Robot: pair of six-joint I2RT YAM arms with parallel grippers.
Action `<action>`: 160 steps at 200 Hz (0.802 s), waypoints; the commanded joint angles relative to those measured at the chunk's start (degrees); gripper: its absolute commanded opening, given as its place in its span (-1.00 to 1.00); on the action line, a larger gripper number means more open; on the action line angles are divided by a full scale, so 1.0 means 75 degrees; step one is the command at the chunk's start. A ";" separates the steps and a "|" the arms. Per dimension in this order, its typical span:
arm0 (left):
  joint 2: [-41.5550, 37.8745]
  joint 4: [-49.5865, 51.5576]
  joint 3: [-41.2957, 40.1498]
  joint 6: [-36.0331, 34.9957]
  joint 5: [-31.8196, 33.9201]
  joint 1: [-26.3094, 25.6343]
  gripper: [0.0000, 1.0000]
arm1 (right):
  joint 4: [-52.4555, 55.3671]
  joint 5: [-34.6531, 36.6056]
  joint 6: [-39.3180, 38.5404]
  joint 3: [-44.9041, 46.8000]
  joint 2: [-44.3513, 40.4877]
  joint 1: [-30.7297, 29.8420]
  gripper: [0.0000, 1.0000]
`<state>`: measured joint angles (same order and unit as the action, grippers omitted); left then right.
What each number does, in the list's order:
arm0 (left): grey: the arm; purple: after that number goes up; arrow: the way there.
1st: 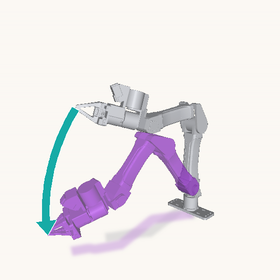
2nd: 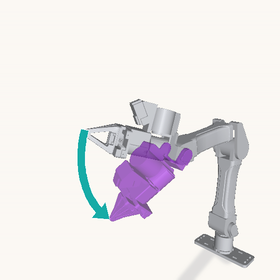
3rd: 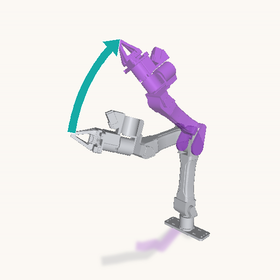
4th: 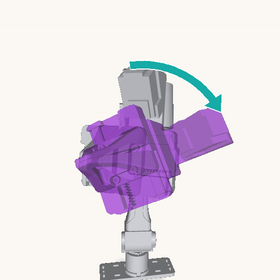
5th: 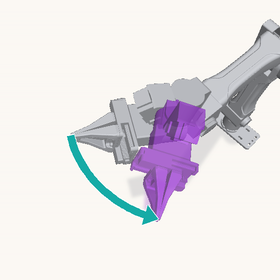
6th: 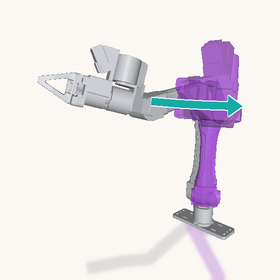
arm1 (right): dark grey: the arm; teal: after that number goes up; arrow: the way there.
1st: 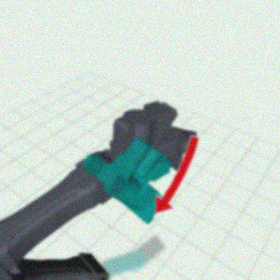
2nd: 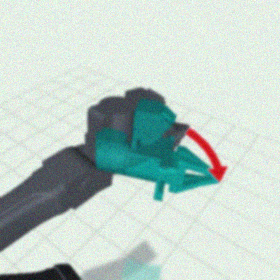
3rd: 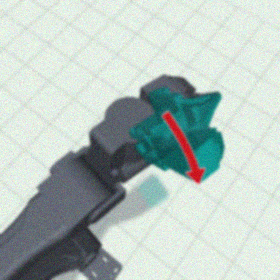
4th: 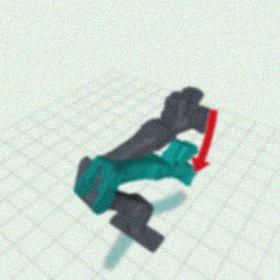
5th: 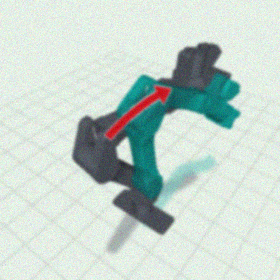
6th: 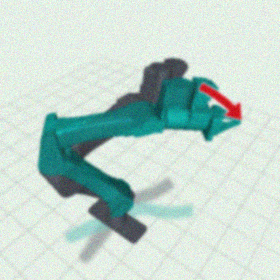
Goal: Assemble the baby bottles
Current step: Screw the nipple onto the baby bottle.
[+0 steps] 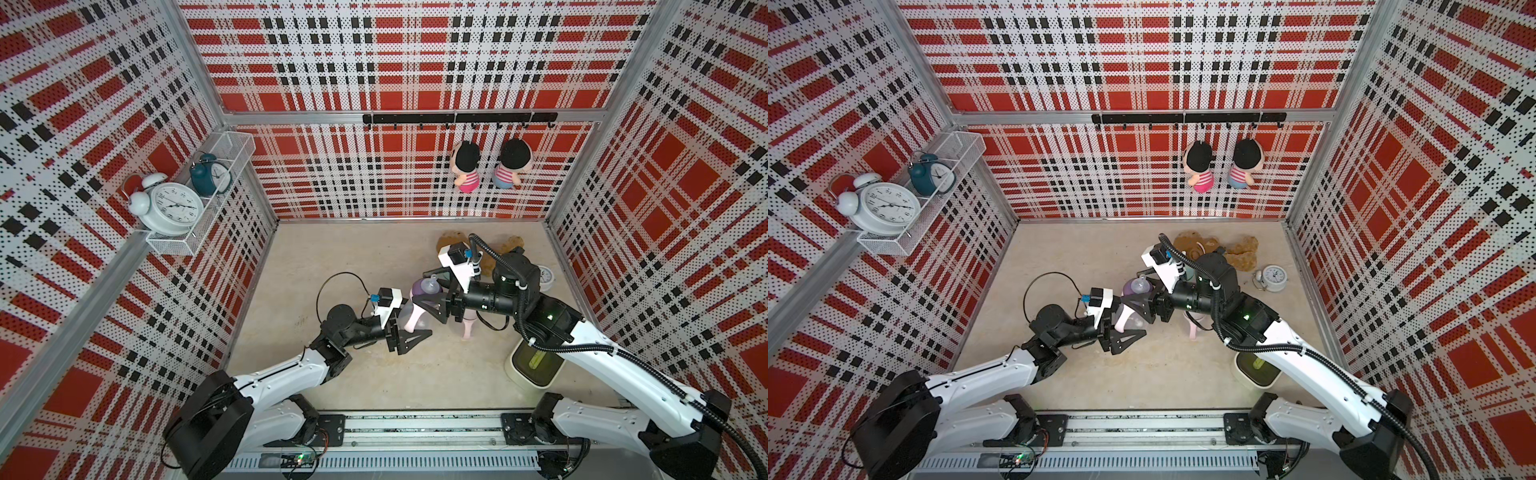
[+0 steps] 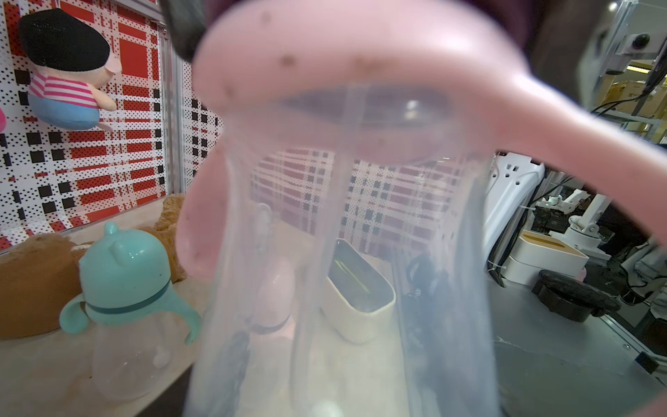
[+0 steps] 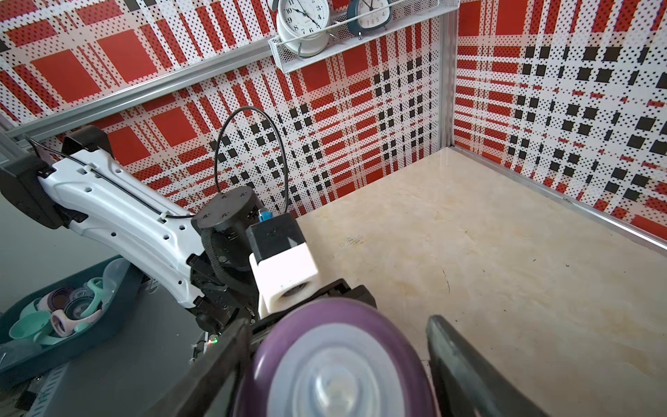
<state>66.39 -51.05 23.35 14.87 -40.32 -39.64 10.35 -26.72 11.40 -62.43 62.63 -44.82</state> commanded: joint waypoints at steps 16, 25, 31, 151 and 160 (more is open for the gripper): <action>0.0028 -0.0424 0.0167 0.0076 -0.0127 0.0070 -1.00 | -0.0302 -0.0017 -0.0160 0.0004 0.0016 0.0058 0.46; 0.0024 -0.0424 0.0148 0.0079 -0.0121 0.0070 -1.00 | -0.0300 0.0009 -0.0160 0.0002 0.0028 0.0058 0.41; 0.0020 -0.0424 0.0147 0.0079 -0.0101 0.0070 -1.00 | -0.0290 0.0032 -0.0161 0.0004 0.0039 0.0058 0.37; -0.0353 0.0484 -0.0124 -0.0854 0.5559 -0.0387 -1.00 | 0.0143 0.3002 0.1387 -0.0621 0.0817 -0.0623 -0.60; -0.0381 0.0479 -0.0150 -0.1014 0.6309 -0.0588 -1.00 | 0.0451 0.3719 0.1549 -0.0905 0.1034 -0.0856 -0.68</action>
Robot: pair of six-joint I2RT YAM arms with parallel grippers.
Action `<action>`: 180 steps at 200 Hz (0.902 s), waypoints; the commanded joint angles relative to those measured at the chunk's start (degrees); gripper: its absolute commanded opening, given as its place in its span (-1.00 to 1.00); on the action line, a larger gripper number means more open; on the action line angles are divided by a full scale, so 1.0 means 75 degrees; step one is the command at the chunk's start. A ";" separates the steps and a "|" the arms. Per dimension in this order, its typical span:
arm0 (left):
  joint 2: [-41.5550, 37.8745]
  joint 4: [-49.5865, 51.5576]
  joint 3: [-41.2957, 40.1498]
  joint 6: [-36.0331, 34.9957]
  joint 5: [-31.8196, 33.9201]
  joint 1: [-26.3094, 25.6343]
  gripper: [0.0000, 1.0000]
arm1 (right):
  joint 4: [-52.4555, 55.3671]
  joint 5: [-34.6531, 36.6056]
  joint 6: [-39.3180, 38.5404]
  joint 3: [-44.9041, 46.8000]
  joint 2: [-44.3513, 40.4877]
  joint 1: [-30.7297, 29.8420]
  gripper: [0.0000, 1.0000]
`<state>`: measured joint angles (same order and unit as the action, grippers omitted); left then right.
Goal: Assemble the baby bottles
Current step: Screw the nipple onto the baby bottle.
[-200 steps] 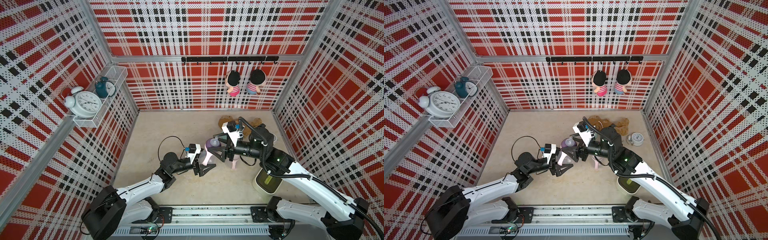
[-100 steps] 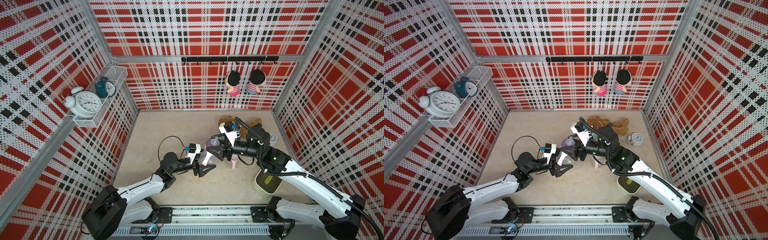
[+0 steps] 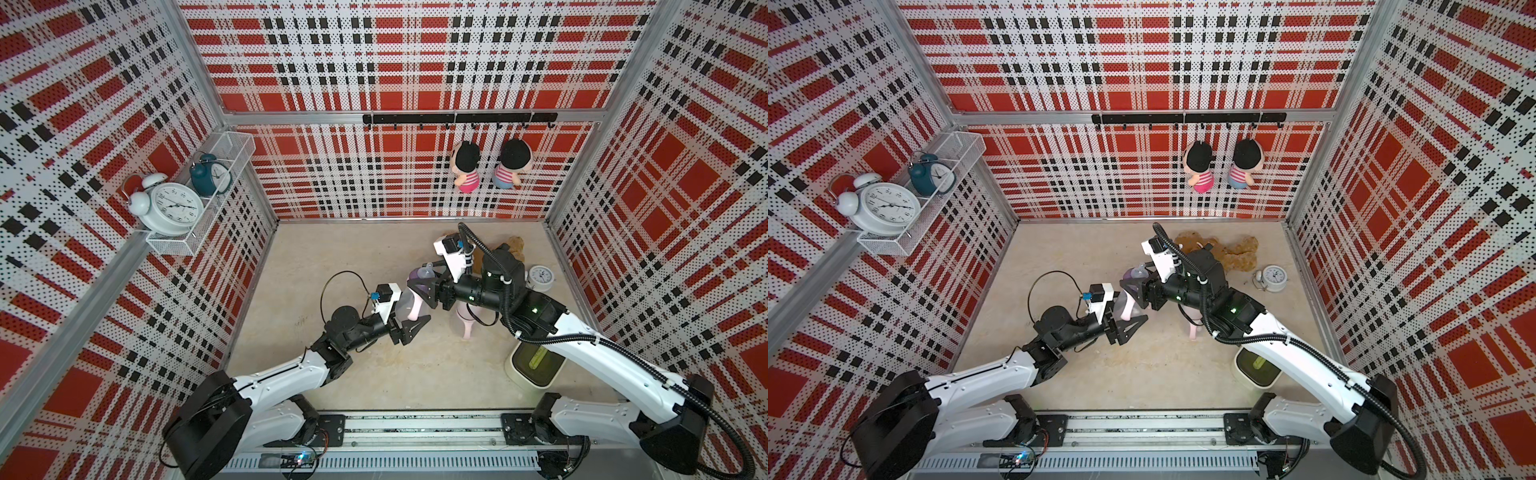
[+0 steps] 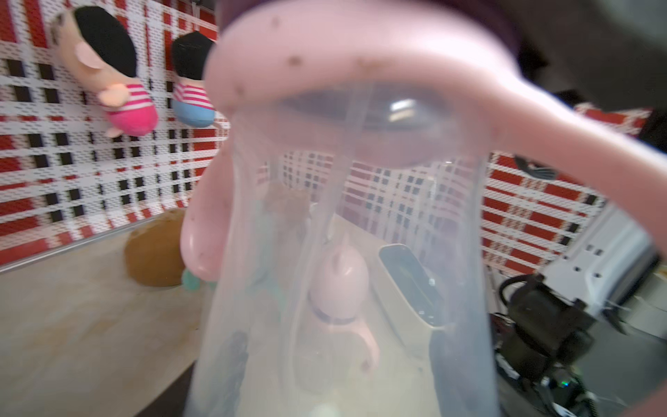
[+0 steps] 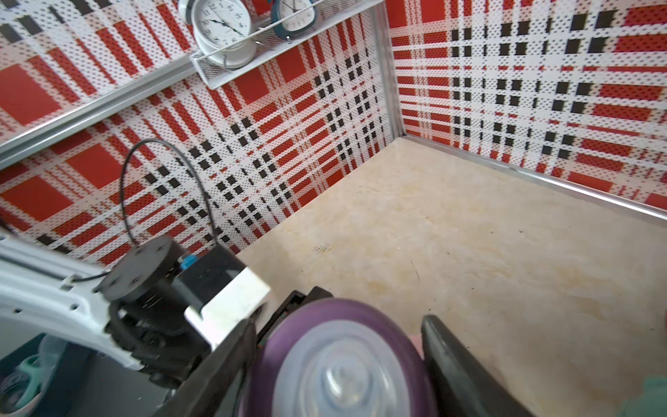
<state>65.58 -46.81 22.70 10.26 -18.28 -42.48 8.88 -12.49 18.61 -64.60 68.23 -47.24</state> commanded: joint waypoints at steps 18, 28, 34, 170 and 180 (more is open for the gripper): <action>-0.0278 -0.0098 -0.0074 -0.0602 0.4499 -0.0512 -1.00 | 0.1074 0.2952 0.1181 -0.1081 0.0702 -0.0885 -0.77; -0.0254 -0.0114 -0.0073 -0.0705 0.4926 -0.0652 -1.00 | 0.1112 0.3331 0.1459 -0.1216 0.0869 -0.1046 -0.72; -0.0239 -0.0127 -0.0092 -0.0786 0.5150 -0.0727 -1.00 | 0.1124 0.3522 0.1574 -0.1278 0.0963 -0.1116 -0.69; 0.0007 -0.0302 -0.0062 -0.1350 0.6142 -0.1249 -1.00 | 0.2674 0.1838 0.1643 -0.2982 0.2064 -0.0617 0.95; 0.0007 -0.0327 -0.0062 -0.1378 0.6197 -0.1282 -1.00 | 0.2607 0.1830 0.1644 -0.2942 0.2111 -0.0581 0.95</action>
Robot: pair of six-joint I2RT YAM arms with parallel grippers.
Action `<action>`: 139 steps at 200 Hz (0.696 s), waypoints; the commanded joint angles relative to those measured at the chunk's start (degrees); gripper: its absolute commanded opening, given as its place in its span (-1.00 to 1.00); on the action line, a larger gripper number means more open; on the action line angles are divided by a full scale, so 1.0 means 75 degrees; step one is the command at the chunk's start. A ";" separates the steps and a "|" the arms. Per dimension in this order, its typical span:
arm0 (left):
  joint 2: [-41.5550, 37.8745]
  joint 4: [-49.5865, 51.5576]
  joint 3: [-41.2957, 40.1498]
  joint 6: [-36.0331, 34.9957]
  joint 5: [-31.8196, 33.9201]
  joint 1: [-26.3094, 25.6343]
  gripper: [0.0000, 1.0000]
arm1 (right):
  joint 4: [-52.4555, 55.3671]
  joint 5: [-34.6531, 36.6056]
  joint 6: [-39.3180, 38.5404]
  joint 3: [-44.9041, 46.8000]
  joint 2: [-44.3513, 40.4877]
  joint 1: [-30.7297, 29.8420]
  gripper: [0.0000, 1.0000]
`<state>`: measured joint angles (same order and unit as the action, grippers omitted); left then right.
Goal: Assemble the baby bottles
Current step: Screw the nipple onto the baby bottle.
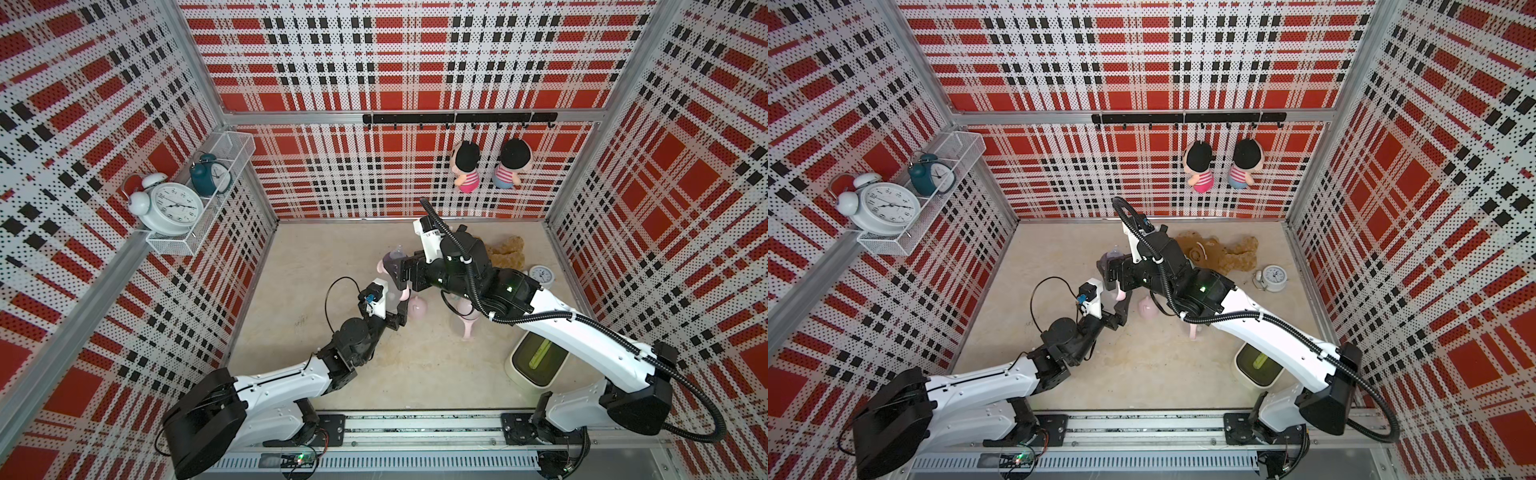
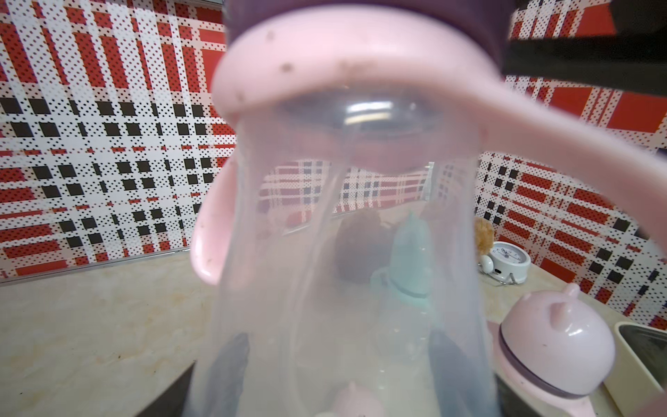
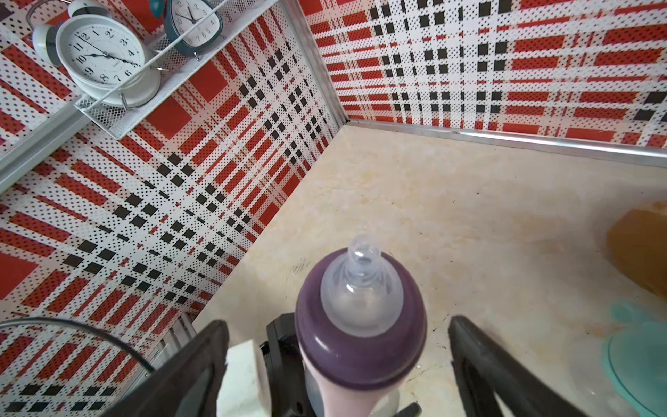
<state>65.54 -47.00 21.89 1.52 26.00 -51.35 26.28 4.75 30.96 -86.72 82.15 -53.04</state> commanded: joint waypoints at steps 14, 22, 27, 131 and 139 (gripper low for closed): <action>0.0003 -0.0342 0.0035 -0.0243 0.0330 -0.0143 -1.00 | 0.0287 -0.0479 -0.0003 -0.0014 0.0391 0.0234 0.95; 0.0015 -0.0363 0.0031 -0.0280 0.0336 -0.0166 -1.00 | 0.0259 -0.0521 -0.0025 -0.0027 0.0453 0.0229 0.94; 0.0021 -0.0366 0.0034 -0.0301 0.0339 -0.0178 -1.00 | 0.0209 -0.0581 -0.0035 -0.0036 0.0500 0.0231 0.94; 0.0094 -0.0388 0.0001 -0.0392 0.0365 -0.0253 -0.95 | -0.0034 -0.0780 -0.0155 0.0102 0.0773 0.0261 0.32; 0.0076 -0.0389 -0.0021 -0.0392 0.0339 -0.0263 -0.86 | -0.0146 -0.0774 -0.0176 0.0205 0.0703 0.0285 0.26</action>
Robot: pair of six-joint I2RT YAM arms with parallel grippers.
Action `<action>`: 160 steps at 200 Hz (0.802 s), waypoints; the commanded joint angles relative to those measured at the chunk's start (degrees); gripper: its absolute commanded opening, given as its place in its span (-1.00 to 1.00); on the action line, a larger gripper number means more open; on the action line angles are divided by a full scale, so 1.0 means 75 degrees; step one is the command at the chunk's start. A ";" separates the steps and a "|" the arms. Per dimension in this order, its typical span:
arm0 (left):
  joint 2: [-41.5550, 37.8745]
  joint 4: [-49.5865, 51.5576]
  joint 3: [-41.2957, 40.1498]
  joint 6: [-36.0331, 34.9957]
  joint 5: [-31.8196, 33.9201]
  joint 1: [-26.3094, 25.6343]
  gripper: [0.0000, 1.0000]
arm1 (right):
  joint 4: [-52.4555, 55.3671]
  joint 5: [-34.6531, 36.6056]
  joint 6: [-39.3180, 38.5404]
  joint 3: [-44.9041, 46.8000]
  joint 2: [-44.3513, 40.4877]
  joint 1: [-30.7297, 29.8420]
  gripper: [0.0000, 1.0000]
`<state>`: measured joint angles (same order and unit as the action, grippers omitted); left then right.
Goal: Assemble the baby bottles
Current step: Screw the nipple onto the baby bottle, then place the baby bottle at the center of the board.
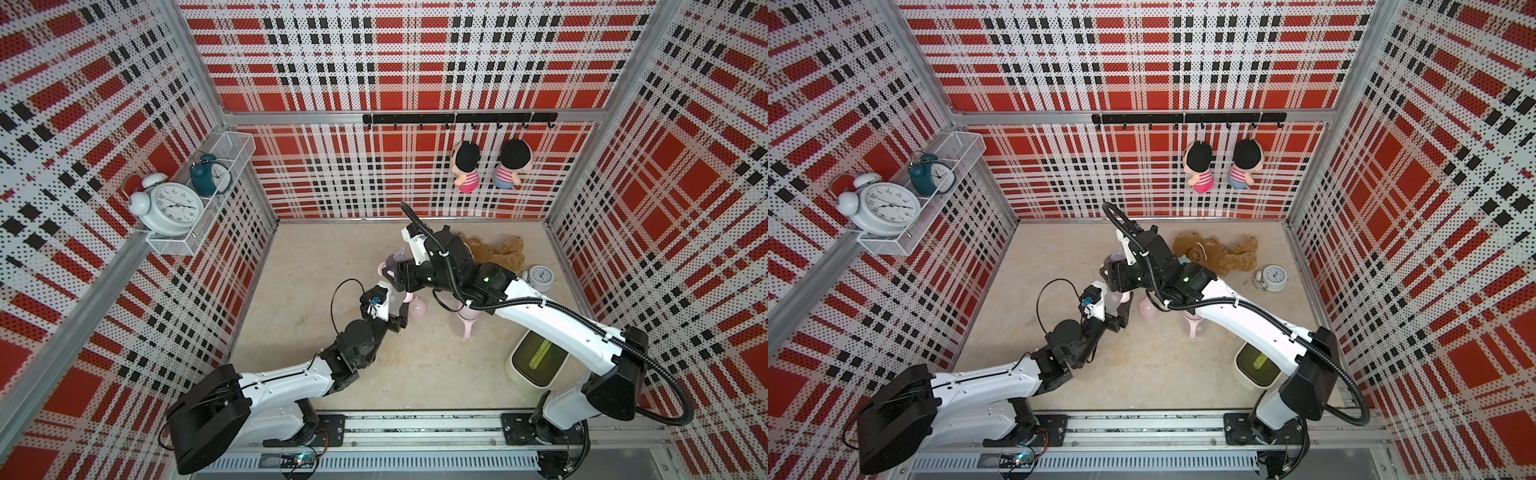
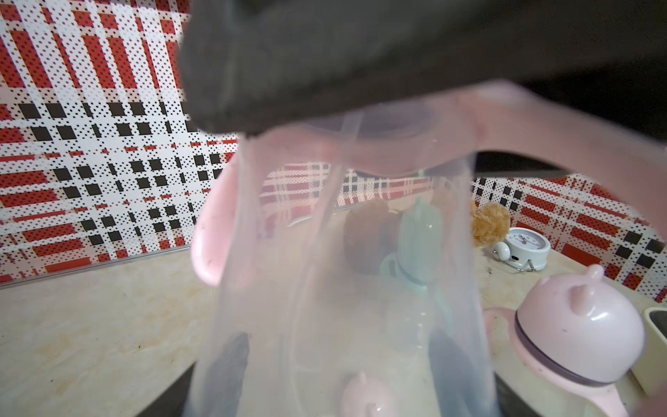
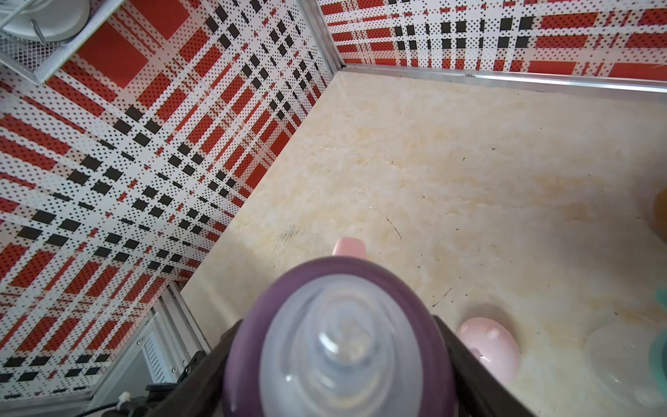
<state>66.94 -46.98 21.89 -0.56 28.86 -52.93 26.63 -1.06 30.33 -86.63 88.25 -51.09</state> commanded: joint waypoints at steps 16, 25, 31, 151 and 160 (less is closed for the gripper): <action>-0.0172 -0.0391 -0.0078 -0.0148 -0.0098 -0.0056 -0.03 | -0.0516 -0.0022 -0.0177 0.0445 -0.0303 0.0086 0.22; -0.0205 -0.0380 -0.0096 -0.0115 -0.0061 -0.0056 0.58 | -0.0751 -0.0011 -0.0270 0.0598 -0.0428 0.0107 0.20; -0.0216 -0.0372 -0.0112 -0.0070 0.0001 -0.0063 0.85 | -0.0892 0.0000 -0.0357 0.0697 -0.0502 0.0120 0.19; -0.1585 0.1522 -0.0490 0.2150 -0.0802 0.1384 0.96 | -0.4110 0.0646 -0.2414 0.2430 -0.0328 0.0496 0.18; -0.1864 0.1684 -0.0554 0.2436 -0.1009 0.1697 0.96 | -0.4419 0.0645 -0.2449 0.2567 -0.0178 0.0496 0.18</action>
<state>57.47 -38.61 19.40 9.80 25.82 -44.97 4.40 3.38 15.92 -68.55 84.71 -47.44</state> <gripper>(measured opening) 0.983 0.712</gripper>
